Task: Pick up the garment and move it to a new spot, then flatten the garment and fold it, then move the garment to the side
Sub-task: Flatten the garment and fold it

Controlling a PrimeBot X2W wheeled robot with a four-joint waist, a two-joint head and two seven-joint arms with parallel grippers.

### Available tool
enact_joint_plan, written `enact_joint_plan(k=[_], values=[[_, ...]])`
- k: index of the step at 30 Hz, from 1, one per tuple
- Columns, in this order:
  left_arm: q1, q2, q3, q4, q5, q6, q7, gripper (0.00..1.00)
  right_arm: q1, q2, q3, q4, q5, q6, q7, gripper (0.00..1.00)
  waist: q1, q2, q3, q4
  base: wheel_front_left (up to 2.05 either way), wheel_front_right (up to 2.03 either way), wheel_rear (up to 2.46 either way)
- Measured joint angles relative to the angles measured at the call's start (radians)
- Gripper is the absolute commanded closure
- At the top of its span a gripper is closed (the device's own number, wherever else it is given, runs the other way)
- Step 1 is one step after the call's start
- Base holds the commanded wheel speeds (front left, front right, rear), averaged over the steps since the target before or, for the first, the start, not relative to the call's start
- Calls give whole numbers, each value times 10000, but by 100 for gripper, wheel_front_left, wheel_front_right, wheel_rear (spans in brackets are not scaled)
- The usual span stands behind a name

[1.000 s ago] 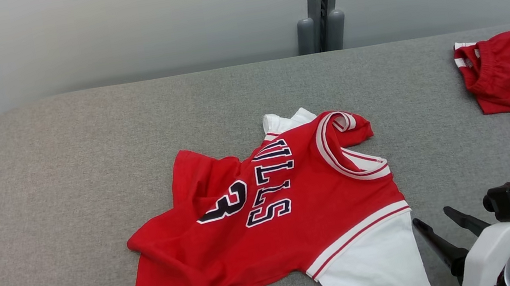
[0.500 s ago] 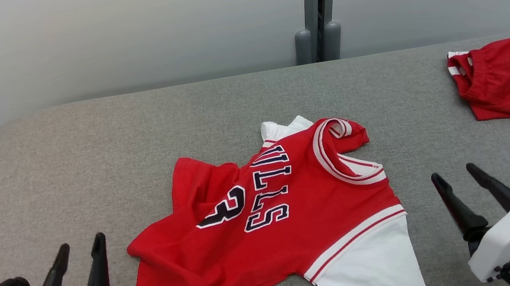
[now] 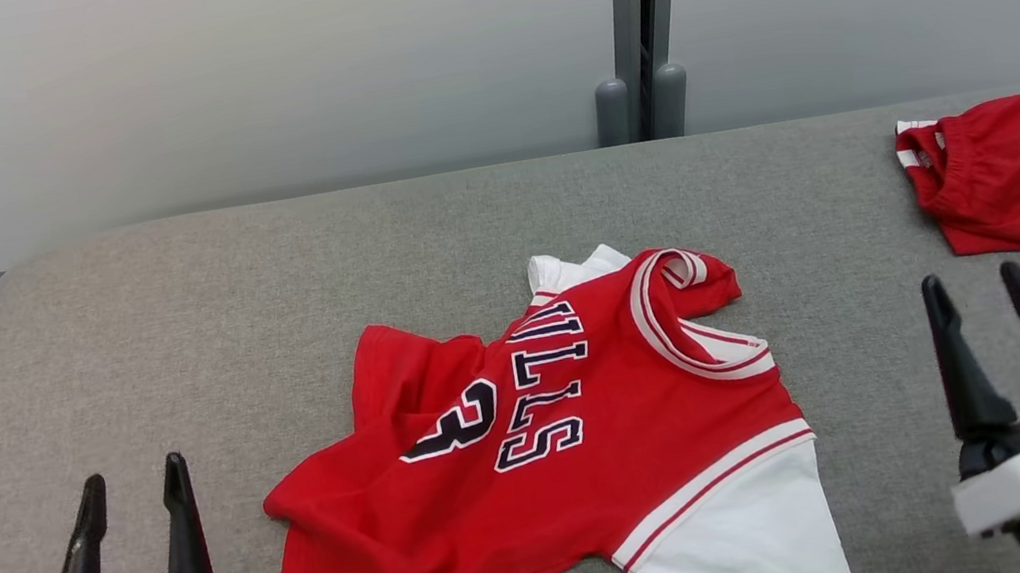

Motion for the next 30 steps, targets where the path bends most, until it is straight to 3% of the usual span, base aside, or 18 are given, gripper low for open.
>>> enact_joint_plan(k=[12, 30], values=[[482, -1304, 522, 1181, 1597, -997, -79, 0, 473, 25, 600, 1252, -268, 0, -1139, 0, 0, 0, -145, -70, 0, 0, 0], [457, -2042, 1325, 1770, 2502, -1875, -79, 0, 380, -182, 884, 1559, -104, 0, -1279, 0, 0, 0, -203, -80, 0, 0, 0]])
